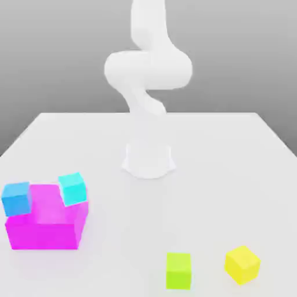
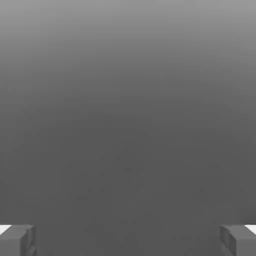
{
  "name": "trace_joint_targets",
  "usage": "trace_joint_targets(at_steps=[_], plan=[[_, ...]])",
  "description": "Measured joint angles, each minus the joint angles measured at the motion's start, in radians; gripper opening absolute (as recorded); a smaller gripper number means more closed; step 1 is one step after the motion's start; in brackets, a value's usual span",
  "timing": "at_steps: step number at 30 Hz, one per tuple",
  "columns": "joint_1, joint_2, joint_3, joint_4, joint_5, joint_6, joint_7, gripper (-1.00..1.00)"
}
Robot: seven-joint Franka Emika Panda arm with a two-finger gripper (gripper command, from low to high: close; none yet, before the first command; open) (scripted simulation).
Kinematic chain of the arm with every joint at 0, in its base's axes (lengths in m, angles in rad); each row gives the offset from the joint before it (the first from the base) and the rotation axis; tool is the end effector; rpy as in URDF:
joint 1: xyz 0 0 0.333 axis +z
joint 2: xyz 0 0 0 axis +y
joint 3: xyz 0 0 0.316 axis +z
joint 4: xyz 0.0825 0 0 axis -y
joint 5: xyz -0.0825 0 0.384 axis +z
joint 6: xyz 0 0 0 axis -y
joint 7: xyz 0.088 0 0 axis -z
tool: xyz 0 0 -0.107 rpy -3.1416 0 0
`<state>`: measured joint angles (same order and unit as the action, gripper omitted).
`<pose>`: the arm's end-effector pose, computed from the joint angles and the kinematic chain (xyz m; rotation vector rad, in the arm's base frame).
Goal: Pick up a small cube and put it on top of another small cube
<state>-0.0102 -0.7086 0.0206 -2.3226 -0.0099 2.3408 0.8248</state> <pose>0.3811 0.0064 0.6709 -2.4911 1.0680 -0.9557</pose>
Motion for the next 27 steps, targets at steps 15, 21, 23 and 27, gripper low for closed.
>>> trace_joint_targets(at_steps=[15,21,23,27], plan=[[-0.029,0.551,0.093,-0.136,-0.072,0.245,0.159,0.0],[-0.012,0.767,0.106,-0.19,-0.081,0.343,0.207,0.0],[-0.007,0.838,0.11,-0.208,-0.075,0.376,0.217,0.0],[0.012,0.982,0.097,-0.211,-0.086,0.467,0.24,0.0]])
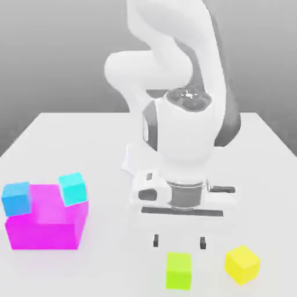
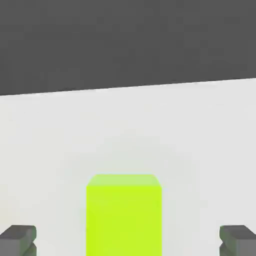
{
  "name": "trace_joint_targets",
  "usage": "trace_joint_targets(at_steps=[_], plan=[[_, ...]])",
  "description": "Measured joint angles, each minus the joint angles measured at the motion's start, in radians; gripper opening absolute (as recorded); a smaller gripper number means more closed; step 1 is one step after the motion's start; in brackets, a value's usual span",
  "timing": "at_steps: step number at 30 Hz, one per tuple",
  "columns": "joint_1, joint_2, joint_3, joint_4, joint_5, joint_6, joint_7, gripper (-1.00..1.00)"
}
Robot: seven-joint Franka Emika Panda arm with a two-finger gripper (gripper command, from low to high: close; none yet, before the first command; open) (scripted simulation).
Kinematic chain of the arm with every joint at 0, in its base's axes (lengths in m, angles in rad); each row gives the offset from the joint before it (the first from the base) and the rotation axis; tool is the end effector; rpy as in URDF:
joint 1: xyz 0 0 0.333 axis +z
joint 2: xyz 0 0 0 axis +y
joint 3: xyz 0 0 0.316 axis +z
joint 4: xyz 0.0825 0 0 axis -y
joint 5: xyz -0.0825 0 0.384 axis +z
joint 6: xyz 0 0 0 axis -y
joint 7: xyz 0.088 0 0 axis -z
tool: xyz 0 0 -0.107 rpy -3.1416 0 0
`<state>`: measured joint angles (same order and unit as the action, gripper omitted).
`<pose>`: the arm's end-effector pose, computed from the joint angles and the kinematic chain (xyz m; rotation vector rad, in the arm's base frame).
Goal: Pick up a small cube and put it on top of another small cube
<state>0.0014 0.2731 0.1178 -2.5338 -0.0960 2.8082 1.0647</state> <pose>0.4528 0.0620 0.1735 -2.8537 1.3074 -0.0058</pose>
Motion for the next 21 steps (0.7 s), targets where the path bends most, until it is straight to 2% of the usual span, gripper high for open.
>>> trace_joint_targets(at_steps=[2,3,10,15,21], plan=[[0.017,0.073,-0.021,0.013,-0.021,0.057,0.016,0.0],[0.027,0.108,-0.033,0.019,-0.03,0.085,0.023,-1.0],[0.027,0.116,-0.034,0.021,-0.036,0.091,0.028,-1.0],[0.001,-0.04,0.002,-0.011,0.016,-0.032,-0.012,-1.0],[-0.12,-0.253,-0.082,-0.087,-0.071,-0.167,-0.174,-1.0]])
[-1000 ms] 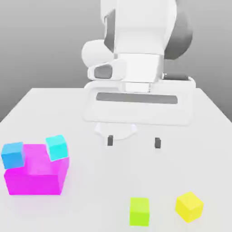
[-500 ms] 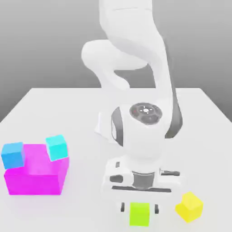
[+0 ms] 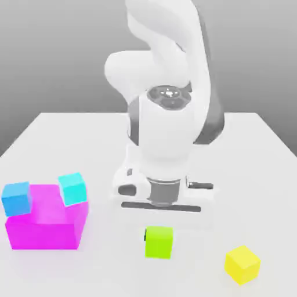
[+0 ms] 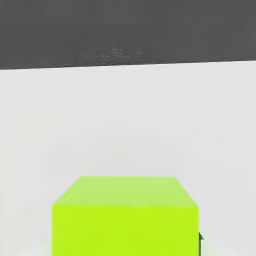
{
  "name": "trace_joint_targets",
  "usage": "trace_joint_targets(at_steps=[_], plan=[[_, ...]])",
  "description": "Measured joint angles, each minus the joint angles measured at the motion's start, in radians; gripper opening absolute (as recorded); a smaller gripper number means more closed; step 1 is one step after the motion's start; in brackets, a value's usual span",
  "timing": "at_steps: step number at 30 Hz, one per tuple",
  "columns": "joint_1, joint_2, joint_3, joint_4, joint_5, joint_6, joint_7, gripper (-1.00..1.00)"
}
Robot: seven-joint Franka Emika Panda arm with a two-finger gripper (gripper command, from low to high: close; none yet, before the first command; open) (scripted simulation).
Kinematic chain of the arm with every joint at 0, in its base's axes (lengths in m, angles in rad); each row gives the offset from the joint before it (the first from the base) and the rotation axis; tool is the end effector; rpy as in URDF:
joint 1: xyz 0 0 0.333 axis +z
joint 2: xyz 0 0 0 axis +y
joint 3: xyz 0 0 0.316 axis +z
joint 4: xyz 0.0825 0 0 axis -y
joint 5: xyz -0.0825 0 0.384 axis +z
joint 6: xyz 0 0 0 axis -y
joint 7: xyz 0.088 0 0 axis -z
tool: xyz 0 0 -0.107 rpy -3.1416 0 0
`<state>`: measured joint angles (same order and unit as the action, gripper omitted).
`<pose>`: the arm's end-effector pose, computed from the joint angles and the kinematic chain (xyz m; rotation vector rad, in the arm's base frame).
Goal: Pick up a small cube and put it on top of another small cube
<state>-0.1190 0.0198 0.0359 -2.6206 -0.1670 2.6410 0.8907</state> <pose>0.4322 -0.0316 0.2431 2.8097 -1.2333 0.0488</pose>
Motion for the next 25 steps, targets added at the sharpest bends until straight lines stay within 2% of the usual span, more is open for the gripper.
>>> trace_joint_targets(at_steps=[6,15,17,21,22,25], plan=[[-0.091,-0.216,-0.094,-0.084,-0.035,-0.124,-0.234,-1.0],[-0.187,-0.518,-0.299,-0.212,-0.04,-0.296,-0.623,-1.0],[-0.195,-0.527,-0.331,-0.237,-0.038,-0.282,-0.677,-1.0],[-0.192,-0.418,-0.359,-0.277,-0.036,-0.136,-0.701,-1.0],[-0.192,-0.387,-0.363,-0.287,-0.036,-0.094,-0.703,1.0],[-0.192,-0.387,-0.363,-0.287,-0.036,-0.094,-0.703,1.0]])
